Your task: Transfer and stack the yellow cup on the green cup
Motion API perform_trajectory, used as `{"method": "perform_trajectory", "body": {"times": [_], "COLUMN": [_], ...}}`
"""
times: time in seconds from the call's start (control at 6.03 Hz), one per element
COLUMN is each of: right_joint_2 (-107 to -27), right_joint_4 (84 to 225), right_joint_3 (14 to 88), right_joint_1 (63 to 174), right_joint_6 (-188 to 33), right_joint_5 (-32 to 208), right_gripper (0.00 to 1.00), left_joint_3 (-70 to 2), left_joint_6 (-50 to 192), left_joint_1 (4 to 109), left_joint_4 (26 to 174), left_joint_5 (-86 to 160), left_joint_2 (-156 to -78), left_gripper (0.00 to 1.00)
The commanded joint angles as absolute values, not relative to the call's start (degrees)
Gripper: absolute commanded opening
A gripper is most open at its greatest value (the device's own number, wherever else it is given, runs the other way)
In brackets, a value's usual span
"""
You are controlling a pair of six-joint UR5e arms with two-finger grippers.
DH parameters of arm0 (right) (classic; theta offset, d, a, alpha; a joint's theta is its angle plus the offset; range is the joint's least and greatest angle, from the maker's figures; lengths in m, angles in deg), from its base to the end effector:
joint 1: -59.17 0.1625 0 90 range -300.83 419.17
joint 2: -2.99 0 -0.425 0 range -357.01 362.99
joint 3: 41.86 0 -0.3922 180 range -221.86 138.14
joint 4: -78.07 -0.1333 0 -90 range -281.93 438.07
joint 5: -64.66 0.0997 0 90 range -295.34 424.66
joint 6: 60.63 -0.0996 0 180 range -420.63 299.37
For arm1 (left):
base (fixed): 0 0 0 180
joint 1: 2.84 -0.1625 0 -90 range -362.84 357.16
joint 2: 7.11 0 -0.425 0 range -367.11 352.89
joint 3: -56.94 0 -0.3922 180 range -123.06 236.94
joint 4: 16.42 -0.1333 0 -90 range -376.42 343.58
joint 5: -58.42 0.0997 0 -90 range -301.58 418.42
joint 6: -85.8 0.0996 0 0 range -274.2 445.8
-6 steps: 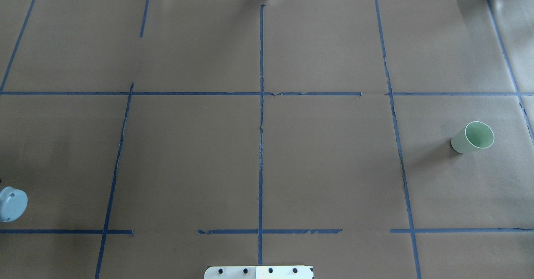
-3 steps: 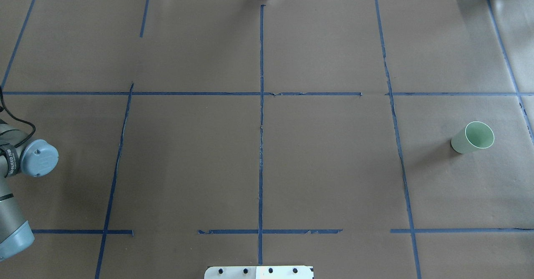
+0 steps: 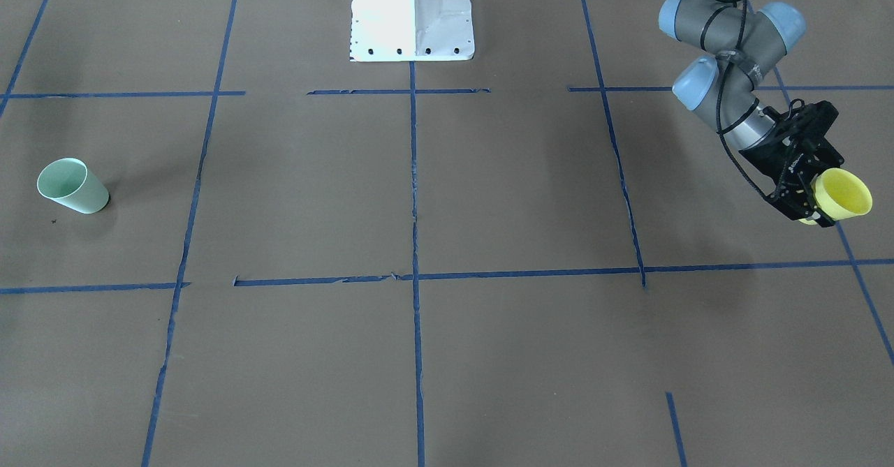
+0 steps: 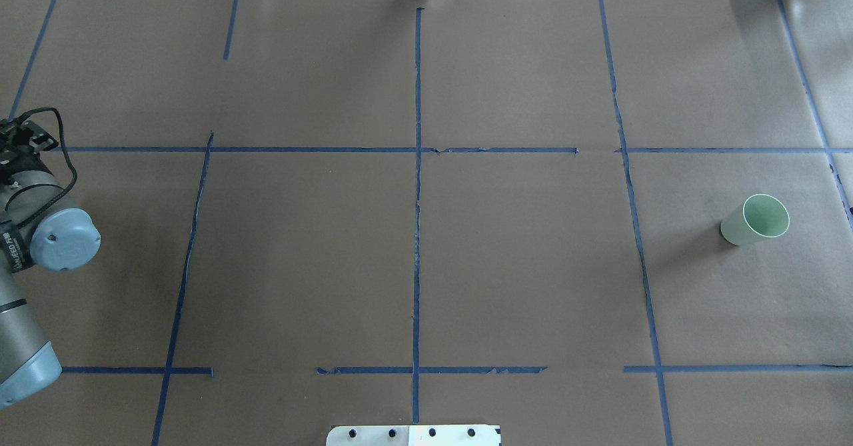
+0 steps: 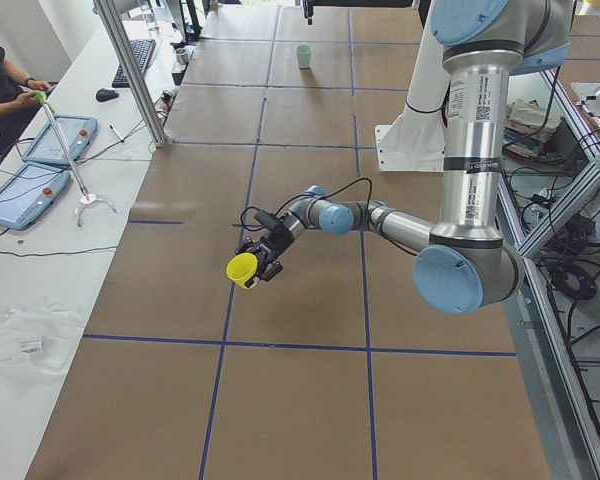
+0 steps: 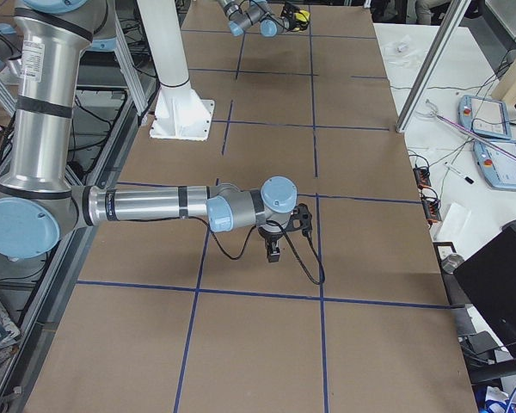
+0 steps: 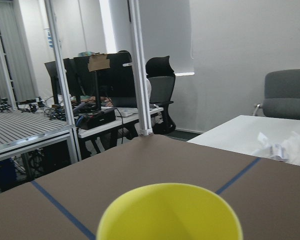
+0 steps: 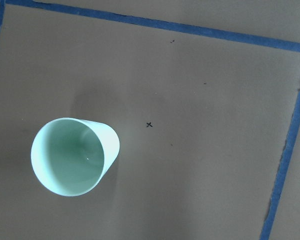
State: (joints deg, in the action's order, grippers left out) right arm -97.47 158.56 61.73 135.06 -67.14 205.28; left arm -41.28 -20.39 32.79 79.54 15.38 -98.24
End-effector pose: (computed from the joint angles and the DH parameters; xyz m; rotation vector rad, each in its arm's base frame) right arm -0.0491 -0.4265 0.5989 0.0453 -0.9041 -0.2209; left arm 0.2940 -0.4643 0.5629 0.8809 0.1155 -0.9564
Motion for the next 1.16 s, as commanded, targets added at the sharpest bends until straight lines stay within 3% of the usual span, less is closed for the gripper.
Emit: {"method": "perform_trajectory", "body": {"times": [0.0, 0.33, 0.99], "right_joint_2": [-97.20, -95.89, -92.02], "right_joint_4": [158.49, 158.49, 158.40], "right_joint_3": [62.38, 62.29, 62.38], "right_joint_1": [133.88, 133.09, 130.71], "right_joint_6": [-67.14, -67.23, -67.23], "right_joint_5": [205.29, 205.29, 205.11], "right_gripper": [1.00, 1.00, 1.00], "left_joint_3": [-35.99, -34.38, -34.20], "left_joint_6": [-6.00, 13.80, 32.85], "left_joint_1": [32.23, 31.00, 18.78], "left_joint_4": [97.66, 106.93, 116.52], "left_joint_5": [15.53, 15.01, 7.14], "left_joint_2": [-105.59, -114.56, -127.42], "left_gripper": [0.11, 0.16, 0.11]}}
